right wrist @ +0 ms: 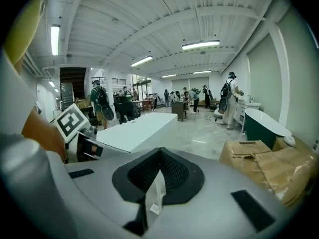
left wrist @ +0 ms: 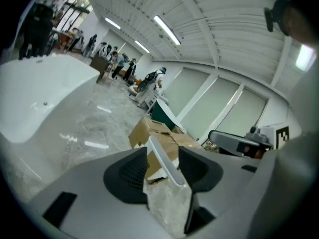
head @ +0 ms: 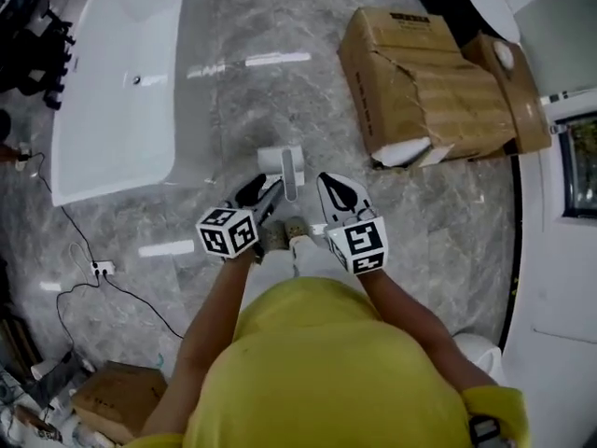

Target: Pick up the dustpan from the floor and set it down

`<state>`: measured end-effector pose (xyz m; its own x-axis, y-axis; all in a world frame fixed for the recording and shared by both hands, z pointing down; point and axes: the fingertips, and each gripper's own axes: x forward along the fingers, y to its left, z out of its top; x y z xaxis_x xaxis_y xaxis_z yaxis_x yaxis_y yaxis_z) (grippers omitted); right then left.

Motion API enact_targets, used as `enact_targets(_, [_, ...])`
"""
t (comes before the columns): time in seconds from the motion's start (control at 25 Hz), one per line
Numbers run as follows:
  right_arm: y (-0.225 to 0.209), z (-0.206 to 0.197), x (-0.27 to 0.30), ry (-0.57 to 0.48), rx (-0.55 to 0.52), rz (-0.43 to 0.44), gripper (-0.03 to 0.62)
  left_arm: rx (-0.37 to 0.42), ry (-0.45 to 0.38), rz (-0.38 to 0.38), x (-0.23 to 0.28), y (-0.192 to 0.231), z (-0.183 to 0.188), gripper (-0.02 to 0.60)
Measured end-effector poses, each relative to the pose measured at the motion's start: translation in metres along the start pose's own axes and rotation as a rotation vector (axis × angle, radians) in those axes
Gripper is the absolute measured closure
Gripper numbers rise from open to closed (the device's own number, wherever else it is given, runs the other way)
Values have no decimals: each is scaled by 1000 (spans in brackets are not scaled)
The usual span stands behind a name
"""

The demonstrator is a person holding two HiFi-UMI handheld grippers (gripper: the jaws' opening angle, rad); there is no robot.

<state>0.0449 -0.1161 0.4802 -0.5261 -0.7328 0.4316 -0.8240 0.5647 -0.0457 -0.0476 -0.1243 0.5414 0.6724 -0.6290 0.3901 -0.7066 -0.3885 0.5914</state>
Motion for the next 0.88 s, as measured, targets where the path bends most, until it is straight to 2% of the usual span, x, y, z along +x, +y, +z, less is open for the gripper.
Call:
enact_targets(0.12, [3, 15, -3, -45, 0, -3, 583, 164, -102, 99, -26, -10, 32, 506])
enact_targets(0.2, [0, 30, -8, -89, 5, -16, 583, 257, -188, 162, -42, -20, 58, 576])
enact_targets(0.36, [-3, 74, -24, -197, 6, -55, 583, 420, -350, 223, -74, -53, 111, 578])
enact_targets(0.56, [-7, 143, -57, -347, -67, -101, 583, 577, -506, 278, -110, -108, 169, 578])
enact_targets(0.72, [-10, 182, -80, -432, -87, -126, 583, 641, -594, 317, -136, -141, 201, 578])
enact_targets(0.88, [-11, 204, -95, -478, -114, -140, 585, 639, -607, 325, -149, -158, 214, 578])
